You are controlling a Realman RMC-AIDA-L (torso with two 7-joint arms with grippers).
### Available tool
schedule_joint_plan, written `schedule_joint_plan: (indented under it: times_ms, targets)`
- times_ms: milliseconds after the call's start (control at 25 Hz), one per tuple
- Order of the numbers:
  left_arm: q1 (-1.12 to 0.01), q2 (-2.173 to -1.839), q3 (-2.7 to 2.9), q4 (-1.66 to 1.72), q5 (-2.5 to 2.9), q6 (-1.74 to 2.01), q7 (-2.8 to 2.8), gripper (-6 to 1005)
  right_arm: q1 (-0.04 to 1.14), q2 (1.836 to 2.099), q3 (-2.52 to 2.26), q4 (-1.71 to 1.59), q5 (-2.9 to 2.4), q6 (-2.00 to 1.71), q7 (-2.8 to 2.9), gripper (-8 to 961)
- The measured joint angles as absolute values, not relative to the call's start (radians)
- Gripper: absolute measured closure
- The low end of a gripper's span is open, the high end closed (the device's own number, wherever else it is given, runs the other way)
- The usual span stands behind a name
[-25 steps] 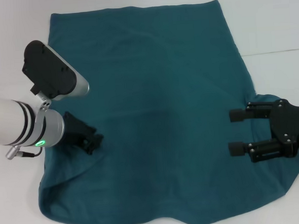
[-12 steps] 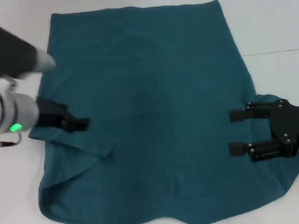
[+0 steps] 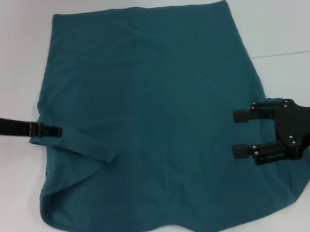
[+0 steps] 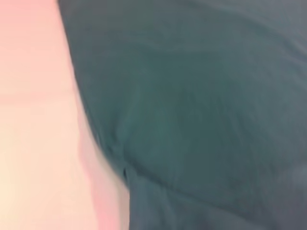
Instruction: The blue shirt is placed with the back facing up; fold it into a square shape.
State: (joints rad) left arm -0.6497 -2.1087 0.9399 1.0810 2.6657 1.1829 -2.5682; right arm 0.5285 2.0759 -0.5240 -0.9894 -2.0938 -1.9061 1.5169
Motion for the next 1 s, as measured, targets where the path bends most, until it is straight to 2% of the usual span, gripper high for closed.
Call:
schedule_joint_plan:
  times_ms: [80,240,400,1000]
  targets:
    - [-0.675,-2.098,0.919,1.007,2.665,1.174,-2.592,82,0.533,2.079,-0.527,-0.989,-2.094,-1.906,1.514,38]
    - [-0.705,-2.1,0.845,0.928,2.664,1.138,-2.605,90,0.537,2.084,-0.528,-0.989,-2.094,-1.906,1.505,38]
    - [-0.702,-2.106,0.805,0.916,2.662,1.078,-2.63,97,0.538,2.085,-0.529,-0.989,-2.094,-1.906,1.504,38]
    - [-0.72,-2.088,0.764,0.757,2.662,0.904,-2.64,126,0.541,2.086,-0.529,-0.965,-2.094,-1.904,1.489,38]
